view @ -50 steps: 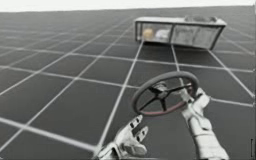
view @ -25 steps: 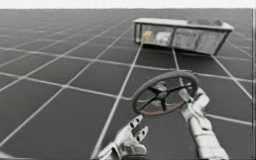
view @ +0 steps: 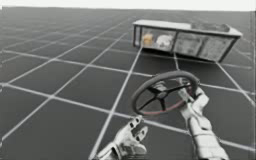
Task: Pick up and drop off the object
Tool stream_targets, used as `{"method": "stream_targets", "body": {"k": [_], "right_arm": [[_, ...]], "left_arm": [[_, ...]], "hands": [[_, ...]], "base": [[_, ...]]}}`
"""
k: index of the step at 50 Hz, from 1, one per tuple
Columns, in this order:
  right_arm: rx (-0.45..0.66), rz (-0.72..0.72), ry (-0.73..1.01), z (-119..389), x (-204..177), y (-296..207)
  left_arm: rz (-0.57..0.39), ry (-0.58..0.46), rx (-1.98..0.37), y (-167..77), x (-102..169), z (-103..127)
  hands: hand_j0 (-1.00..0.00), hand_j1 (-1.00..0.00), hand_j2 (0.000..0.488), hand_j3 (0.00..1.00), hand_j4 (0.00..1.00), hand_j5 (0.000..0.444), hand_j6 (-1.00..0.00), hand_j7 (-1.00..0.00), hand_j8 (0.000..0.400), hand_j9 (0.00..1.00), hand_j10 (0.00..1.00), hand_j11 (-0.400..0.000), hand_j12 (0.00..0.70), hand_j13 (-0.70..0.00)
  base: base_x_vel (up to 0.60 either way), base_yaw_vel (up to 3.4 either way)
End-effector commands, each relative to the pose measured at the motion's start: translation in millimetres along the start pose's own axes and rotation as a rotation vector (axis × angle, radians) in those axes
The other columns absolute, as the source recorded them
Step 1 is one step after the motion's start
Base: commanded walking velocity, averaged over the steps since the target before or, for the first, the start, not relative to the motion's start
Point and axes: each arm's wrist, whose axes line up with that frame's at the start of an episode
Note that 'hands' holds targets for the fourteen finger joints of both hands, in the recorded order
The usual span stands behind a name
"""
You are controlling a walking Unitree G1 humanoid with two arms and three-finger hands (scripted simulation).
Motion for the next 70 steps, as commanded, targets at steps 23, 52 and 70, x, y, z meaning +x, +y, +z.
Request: {"method": "stream_targets", "body": {"k": [23, 52, 70], "right_arm": [[0.031, 0.014, -0.017, 8.3, -1.8, 0.9], [0.031, 0.014, -0.017, 8.3, -1.8, 0.9], [0.031, 0.014, -0.017, 8.3, -1.8, 0.9]], "left_arm": [[-0.004, -0.005, 0.015, -3.6, -0.5, 1.7], [-0.004, -0.005, 0.015, -3.6, -0.5, 1.7], [-0.004, -0.005, 0.015, -3.6, -0.5, 1.7]], "hands": [[0.0, 0.0, 0.0, 1.0, 1.0, 0.0, 0.0, 0.0, 0.0, 1.0, 1.0, -0.4, 0.0, -0.7], [0.0, 0.0, 0.0, 1.0, 1.0, 0.0, 0.0, 0.0, 0.0, 1.0, 1.0, -0.4, 0.0, -0.7], [0.0, 0.0, 0.0, 1.0, 1.0, 0.0, 0.0, 0.0, 0.0, 1.0, 1.0, -0.4, 0.0, -0.7]], "base": [[0.58, 0.03], [0.59, 0.03], [0.58, 0.04]]}}
